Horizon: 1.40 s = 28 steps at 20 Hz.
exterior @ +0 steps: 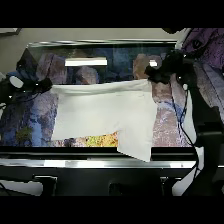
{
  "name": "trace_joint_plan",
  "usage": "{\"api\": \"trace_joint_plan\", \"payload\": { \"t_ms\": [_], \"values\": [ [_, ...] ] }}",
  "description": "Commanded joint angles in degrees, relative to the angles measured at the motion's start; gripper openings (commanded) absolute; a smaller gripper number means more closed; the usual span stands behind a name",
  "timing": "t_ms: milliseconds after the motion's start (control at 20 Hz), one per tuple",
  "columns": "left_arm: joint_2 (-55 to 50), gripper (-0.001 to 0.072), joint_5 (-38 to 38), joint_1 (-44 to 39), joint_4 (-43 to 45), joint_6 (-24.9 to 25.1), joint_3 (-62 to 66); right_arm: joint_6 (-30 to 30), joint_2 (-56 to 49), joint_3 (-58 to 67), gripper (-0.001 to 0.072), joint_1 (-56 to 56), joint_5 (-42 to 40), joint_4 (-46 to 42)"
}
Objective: Fold the clothes and pants, and hang the long-sleeved shirts on hangers.
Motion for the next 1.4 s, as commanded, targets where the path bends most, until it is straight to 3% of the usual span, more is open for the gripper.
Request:
{"api": "trace_joint_plan", "payload": {
  "t_ms": [0, 50, 100, 150, 250, 500, 600, 700, 950, 1000, 1350],
  "values": [
    [-5.4, 0.0026, 3.3, -1.9, -3.3, 0.0, -0.1, 2.5, -6.1, 0.1, 0.0061, 0.1, 3.8, 3.3],
    [-5.5, 0.0101, 2.4, -1.8, -4.3, 0.0, -0.1, 2.4, -6.3, 0.1, 0.0117, 0.1, 3.4, 3.8],
    [-5.4, 0.0248, 0.9, -1.4, -4.9, -0.1, 0.2, 2.2, -6.0, 0.1, 0.0186, 0.0, 2.7, 4.2],
    [-5.1, 0.0347, -2.3, -0.5, -5.0, -0.7, 1.4, -0.2, -5.2, 0.1, 0.0232, -0.5, 1.4, 5.3],
    [-4.0, 0.0474, -10.5, 2.5, -5.0, -0.9, 4.6, -7.5, -1.7, 0.1, 0.0318, -2.9, -2.8, 6.3],
    [5.7, 0.0473, -25.5, 14.4, -0.8, -4.1, 2.2, -23.9, 7.1, -0.5, 0.0377, -13.2, -19.8, 6.7],
    [11.5, 0.0473, -26.2, 18.2, -0.7, -4.1, -4.8, -24.4, 9.5, -6.6, 0.0376, -18.1, -23.3, 14.1],
    [17.3, 0.0473, -26.0, 20.5, -0.7, -4.2, -13.2, -26.1, 11.5, -15.8, 0.0376, -20.2, -25.9, 16.0],
    [24.9, 0.0473, -26.0, 21.3, -0.7, -4.1, -24.8, -31.3, 15.9, -40.5, 0.0384, -20.9, -20.0, 19.1],
    [25.0, 0.0473, -26.3, 21.4, -0.7, -4.1, -24.8, -32.7, 16.2, -44.1, 0.0423, -20.9, -18.8, 21.0],
    [24.9, 0.0473, -26.0, 21.4, -0.8, -4.1, -24.8, -36.9, 16.3, -56.1, 0.0423, -20.9, -16.3, 27.1]
  ]
}}
